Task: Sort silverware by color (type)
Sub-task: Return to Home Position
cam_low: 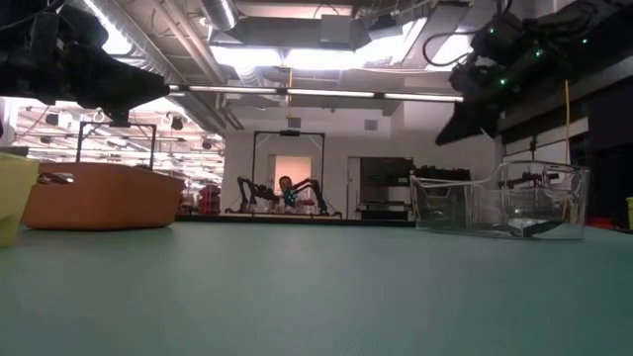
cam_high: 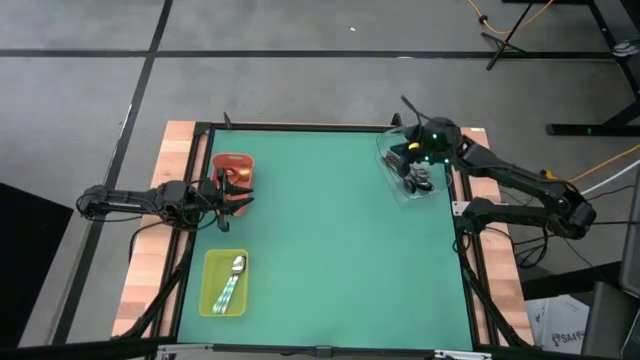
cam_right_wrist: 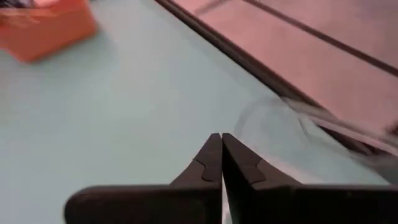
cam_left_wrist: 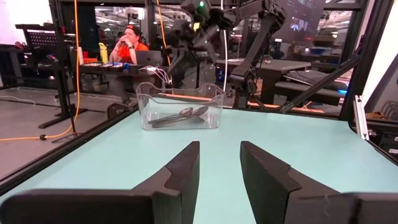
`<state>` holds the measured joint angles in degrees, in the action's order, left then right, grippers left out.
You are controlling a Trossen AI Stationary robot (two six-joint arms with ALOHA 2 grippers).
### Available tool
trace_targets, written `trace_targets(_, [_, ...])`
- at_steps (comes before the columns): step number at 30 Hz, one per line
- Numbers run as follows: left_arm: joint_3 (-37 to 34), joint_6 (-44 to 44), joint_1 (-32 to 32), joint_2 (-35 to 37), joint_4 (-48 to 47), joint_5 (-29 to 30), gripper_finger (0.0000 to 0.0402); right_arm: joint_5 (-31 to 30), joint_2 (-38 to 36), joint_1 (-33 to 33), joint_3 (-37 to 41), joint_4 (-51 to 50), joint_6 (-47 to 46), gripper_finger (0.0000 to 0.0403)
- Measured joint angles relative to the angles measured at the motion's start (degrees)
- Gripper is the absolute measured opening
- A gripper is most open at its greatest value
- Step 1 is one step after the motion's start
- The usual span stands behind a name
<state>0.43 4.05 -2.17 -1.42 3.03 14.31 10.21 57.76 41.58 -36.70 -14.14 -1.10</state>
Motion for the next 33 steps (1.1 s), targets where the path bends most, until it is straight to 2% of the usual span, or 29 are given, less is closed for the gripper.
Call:
trace_targets(6, [0.0,0.0,0.0,0.0,0.0,0.0,0.0110,1.3,-0.2,-6.2,-0.3,5.3,-1.9,0.0000])
trace_targets(15, [0.0,0.0,0.0,0.0,0.0,0.0,0.0110,-5.7,-0.2,-23.5,-0.3,9.3,-2.0,0.0000])
trace_targets(20, [0.0,0.0,0.0,0.0,0.0,0.0,0.0110,-7.2,-0.2,-30.8,-0.2,12.5,-2.0,0.0000])
trace_targets(27, [0.0,0.0,0.0,0.0,0.0,0.0,0.0110,-7.2,-0.2,-37.9,-0.2,17.2,-2.1,0.0000])
trace_targets(33, [0.0,0.0,0.0,0.0,0.0,0.0,0.0110,-7.2,-0.2,-41.4,-0.2,18.8,-2.1,0.0000])
